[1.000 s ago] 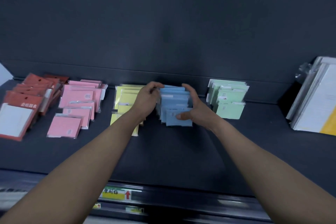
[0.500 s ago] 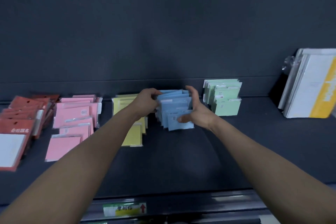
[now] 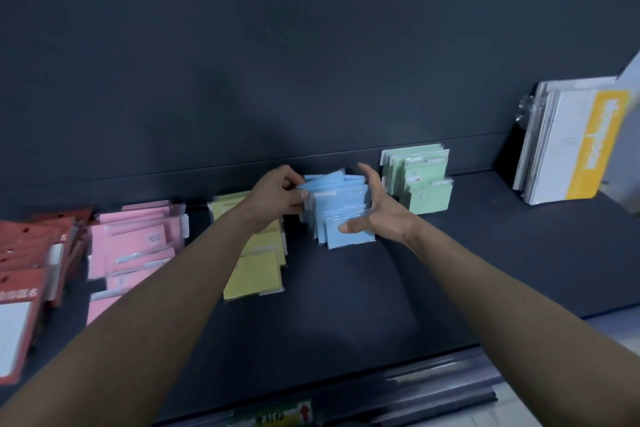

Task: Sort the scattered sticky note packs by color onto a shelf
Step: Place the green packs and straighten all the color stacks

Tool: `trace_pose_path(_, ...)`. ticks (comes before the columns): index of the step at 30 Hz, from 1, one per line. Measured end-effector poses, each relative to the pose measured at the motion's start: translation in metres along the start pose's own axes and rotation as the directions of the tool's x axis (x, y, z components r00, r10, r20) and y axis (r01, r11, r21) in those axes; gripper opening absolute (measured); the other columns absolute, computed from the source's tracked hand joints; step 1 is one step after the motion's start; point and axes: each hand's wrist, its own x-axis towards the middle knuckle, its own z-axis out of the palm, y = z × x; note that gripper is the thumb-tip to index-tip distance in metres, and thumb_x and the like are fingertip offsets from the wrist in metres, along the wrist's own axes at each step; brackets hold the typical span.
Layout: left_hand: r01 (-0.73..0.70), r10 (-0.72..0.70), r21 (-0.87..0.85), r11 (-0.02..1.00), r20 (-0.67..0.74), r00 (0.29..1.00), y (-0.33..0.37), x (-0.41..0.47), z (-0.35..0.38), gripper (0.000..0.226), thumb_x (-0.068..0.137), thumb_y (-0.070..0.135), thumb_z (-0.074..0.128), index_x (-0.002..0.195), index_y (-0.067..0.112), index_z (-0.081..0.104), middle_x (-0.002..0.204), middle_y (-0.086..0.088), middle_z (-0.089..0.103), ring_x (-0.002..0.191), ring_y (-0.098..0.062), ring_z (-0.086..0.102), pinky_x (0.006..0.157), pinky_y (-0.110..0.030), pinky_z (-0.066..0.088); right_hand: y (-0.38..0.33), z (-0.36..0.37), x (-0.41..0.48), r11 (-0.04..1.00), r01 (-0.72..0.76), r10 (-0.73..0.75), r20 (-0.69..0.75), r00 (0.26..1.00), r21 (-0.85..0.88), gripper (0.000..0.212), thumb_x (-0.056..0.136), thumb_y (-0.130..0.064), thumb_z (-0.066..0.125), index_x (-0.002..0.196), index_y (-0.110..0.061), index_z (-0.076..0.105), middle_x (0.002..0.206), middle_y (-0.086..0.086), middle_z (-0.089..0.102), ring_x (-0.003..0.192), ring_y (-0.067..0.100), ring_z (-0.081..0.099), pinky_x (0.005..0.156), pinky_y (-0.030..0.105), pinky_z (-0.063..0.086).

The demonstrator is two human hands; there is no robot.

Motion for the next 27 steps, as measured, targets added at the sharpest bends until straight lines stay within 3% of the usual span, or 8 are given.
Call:
trace_pose_path(4,-0.029,0.026,-0.089,0.996,-0.037,0.999,-0.001,0.001,-0.002,0.02,0.086,-0.007,0.057,0.077,0.009,0.049,0.087,-0.007,0.055,0.075,-0.016,0.058,0.061,-0.023,0.058,0.002,0.001,0.007,0.998,-0.003,0.004,-0.013,1.0,0.062,0.097,0.068,-0.003,0.083,0.137,-0.034,0.022,0.131,0.0,0.048,0.105,0.015,0.059,0.093,0.03,0.05)
trace_pose_path(7,-0.057,0.051,-0.09,0.994,-0.069,0.996,0.001,0.002,-0.004,0.02,0.084,-0.008,0.06,0.076,0.008,0.051,0.079,-0.008,0.055,0.07,-0.015,0.058,0.06,-0.021,0.058,0.002,0.001,0.01,0.997,0.009,-0.007,-0.02,1.0,0.079,0.088,0.071,0.001,0.08,0.13,-0.033,0.026,0.116,-0.002,0.053,0.093,0.009,0.06,0.081,0.022,0.052)
trace_pose_path(11,-0.035,0.03,-0.102,0.994,-0.048,0.998,0.003,0.005,-0.008,0.018,0.088,-0.005,0.056,0.077,0.008,0.052,0.077,-0.008,0.056,0.073,-0.017,0.058,0.069,-0.03,0.058,0.006,0.001,0.013,0.996,0.049,-0.047,-0.03,0.998,0.078,0.091,0.069,-0.001,0.081,0.129,-0.041,0.028,0.125,-0.005,0.048,0.103,0.013,0.059,0.09,0.029,0.052)
trace_pose_path(14,-0.061,0.04,-0.152,0.986,-0.14,0.989,0.009,0.007,-0.011,0.018,0.091,-0.002,0.053,0.077,0.01,0.051,0.081,-0.006,0.056,0.08,-0.019,0.057,0.074,-0.036,0.057,0.007,0.002,0.016,0.995,0.055,-0.052,-0.033,0.998,0.078,0.082,0.063,-0.01,0.085,0.118,-0.05,0.039,0.127,0.002,0.05,0.107,0.019,0.06,0.094,0.038,0.052)
trace_pose_path(19,-0.185,0.145,-0.092,0.978,-0.33,0.933,0.024,0.006,-0.021,0.013,0.096,0.0,0.043,0.09,0.011,0.049,0.097,-0.007,0.056,0.088,-0.015,0.057,0.066,-0.028,0.058,0.007,0.001,0.026,0.999,0.039,-0.037,-0.052,0.998,0.026,0.069,0.046,-0.031,0.085,0.101,-0.049,0.049,0.128,0.01,0.051,0.108,0.026,0.061,0.092,0.044,0.054)
trace_pose_path(24,-0.27,0.25,0.001,0.963,-0.379,0.891,0.038,-0.007,-0.03,0.016,0.097,0.001,0.04,0.098,0.01,0.054,0.099,-0.005,0.058,0.087,-0.012,0.058,0.066,-0.022,0.058,0.008,-0.002,0.033,0.999,0.034,-0.034,-0.03,0.999,0.025,0.072,0.045,-0.031,0.086,0.104,-0.048,0.049,0.127,0.012,0.052,0.105,0.027,0.063,0.09,0.044,0.055)
trace_pose_path(27,-0.273,0.265,0.027,0.962,-0.345,0.9,0.041,-0.017,-0.03,0.016,0.096,0.0,0.043,0.096,0.011,0.054,0.096,-0.002,0.059,0.09,-0.015,0.059,0.069,-0.025,0.059,0.008,-0.003,0.036,0.999,0.032,-0.031,-0.025,0.999,0.007,0.072,0.046,-0.03,0.085,0.105,-0.049,0.048,0.128,0.011,0.052,0.107,0.027,0.062,0.09,0.043,0.055)
